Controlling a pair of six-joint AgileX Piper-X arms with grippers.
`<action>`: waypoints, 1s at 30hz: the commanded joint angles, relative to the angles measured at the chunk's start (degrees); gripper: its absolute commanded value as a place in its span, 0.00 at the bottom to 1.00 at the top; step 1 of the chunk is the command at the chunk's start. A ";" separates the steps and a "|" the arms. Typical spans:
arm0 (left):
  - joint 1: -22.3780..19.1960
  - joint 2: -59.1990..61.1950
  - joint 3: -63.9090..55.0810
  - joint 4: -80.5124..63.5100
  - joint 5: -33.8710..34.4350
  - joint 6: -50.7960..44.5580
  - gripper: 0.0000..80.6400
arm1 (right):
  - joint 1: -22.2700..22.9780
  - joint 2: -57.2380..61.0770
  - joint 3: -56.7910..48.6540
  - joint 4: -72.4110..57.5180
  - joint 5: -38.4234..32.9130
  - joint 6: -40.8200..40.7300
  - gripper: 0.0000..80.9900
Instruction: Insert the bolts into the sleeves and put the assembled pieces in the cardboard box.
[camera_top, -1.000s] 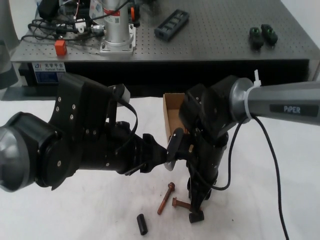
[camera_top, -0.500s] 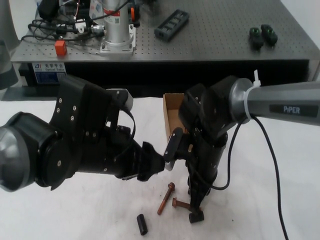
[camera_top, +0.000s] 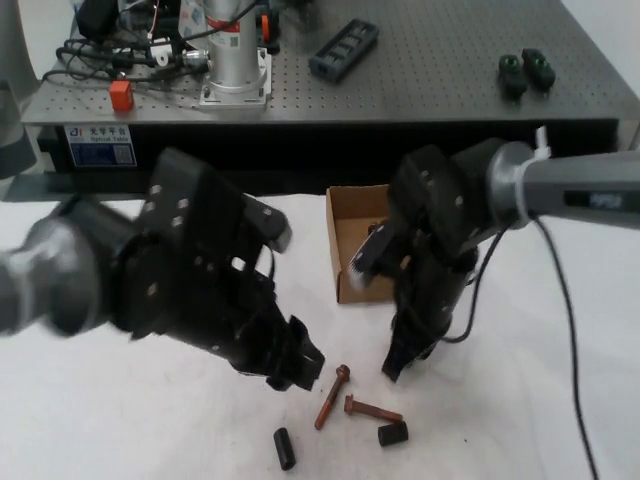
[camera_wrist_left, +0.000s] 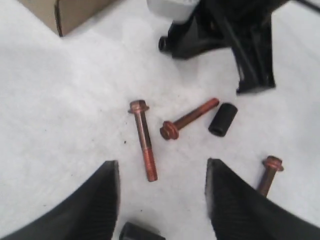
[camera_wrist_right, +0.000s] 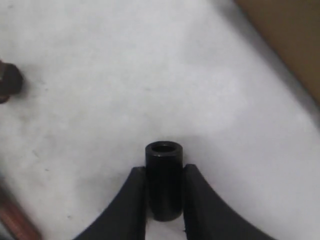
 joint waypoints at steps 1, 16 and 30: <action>-1.02 2.38 -3.31 3.04 -1.69 3.18 0.46 | -1.71 -3.20 -0.09 0.19 -2.17 2.00 0.00; -5.48 22.02 -24.73 20.47 -13.78 4.22 0.46 | -3.64 -23.49 11.22 -0.37 -2.80 9.36 0.00; -6.55 26.44 -26.23 20.03 -13.85 1.81 0.32 | -3.64 -32.16 13.21 -0.05 -2.57 9.36 0.00</action>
